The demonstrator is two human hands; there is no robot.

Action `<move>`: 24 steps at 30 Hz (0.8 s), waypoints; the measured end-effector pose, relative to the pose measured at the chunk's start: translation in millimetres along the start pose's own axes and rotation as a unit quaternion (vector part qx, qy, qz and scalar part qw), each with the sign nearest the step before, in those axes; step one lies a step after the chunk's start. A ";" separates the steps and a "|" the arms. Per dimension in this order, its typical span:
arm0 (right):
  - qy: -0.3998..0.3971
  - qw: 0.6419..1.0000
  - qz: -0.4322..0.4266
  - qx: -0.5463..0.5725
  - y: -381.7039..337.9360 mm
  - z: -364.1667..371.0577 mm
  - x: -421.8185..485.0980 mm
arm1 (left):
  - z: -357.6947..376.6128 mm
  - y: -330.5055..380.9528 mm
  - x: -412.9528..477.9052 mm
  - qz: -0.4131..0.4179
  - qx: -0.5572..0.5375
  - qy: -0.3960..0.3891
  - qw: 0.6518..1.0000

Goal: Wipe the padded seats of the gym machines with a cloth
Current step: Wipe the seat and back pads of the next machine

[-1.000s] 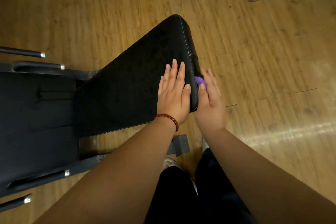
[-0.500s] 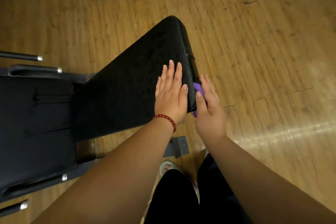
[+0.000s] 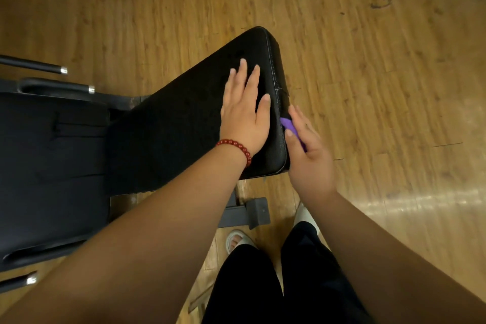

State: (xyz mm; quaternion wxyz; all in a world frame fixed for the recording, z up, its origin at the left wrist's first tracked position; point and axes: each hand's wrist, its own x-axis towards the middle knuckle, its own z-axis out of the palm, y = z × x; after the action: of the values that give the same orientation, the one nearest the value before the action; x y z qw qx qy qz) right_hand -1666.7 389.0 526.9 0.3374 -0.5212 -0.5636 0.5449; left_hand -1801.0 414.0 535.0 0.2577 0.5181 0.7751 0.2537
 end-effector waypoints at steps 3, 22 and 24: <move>-0.001 1.000 0.010 0.020 -4.1 -0.1 18.2 | 6.5 2.7 17.7 -0.028 0.005 -0.025 0.999; 0.062 0.996 0.018 0.061 -28.0 15.0 107.0 | 10.6 -3.6 19.3 -0.013 -0.016 0.007 1.000; 0.062 0.995 0.028 0.071 -30.8 15.1 104.7 | 10.7 -4.3 19.6 -0.014 -0.017 0.005 1.000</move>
State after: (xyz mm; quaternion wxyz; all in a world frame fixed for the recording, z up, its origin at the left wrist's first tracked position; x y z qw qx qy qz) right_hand -1711.7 489.3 534.3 0.3923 -0.5448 -0.4865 0.5592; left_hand -1803.3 432.2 521.6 0.2658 0.5018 0.7790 0.2660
